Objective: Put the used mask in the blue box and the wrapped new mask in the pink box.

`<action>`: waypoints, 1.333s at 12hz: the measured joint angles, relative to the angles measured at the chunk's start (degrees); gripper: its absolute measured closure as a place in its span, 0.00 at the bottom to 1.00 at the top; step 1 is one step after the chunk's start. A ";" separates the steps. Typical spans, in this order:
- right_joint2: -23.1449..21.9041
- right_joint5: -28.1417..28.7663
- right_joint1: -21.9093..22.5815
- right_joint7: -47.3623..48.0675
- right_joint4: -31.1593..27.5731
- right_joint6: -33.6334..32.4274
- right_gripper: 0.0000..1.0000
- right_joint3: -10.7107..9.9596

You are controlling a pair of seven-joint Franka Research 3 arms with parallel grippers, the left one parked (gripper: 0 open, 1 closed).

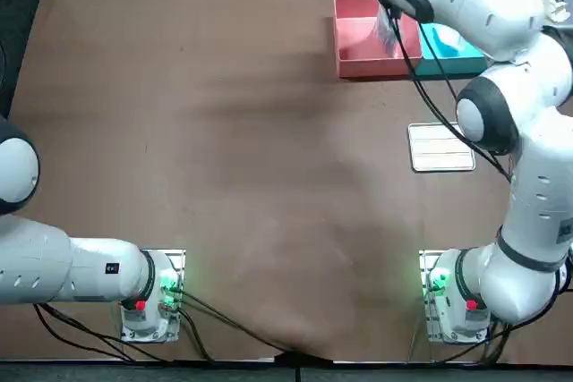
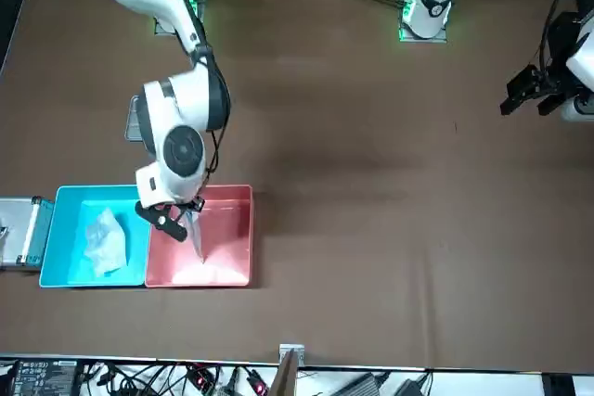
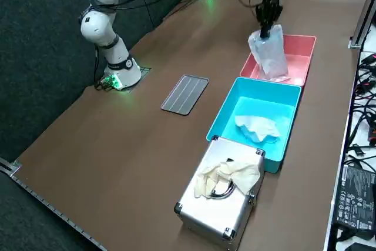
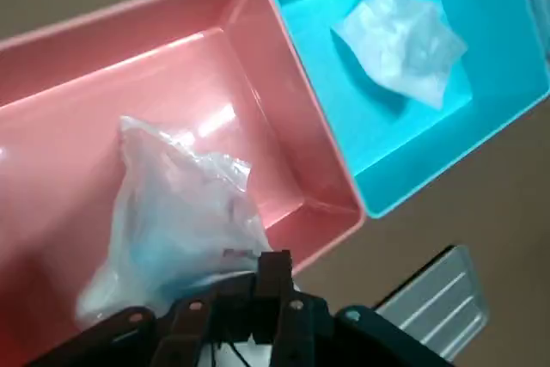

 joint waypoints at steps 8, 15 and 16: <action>7.23 1.87 0.07 8.99 0.66 6.54 0.65 0.01; 6.08 6.01 0.01 10.10 4.16 4.94 0.00 -0.42; 5.78 6.16 -0.01 10.18 5.11 3.95 0.00 -0.43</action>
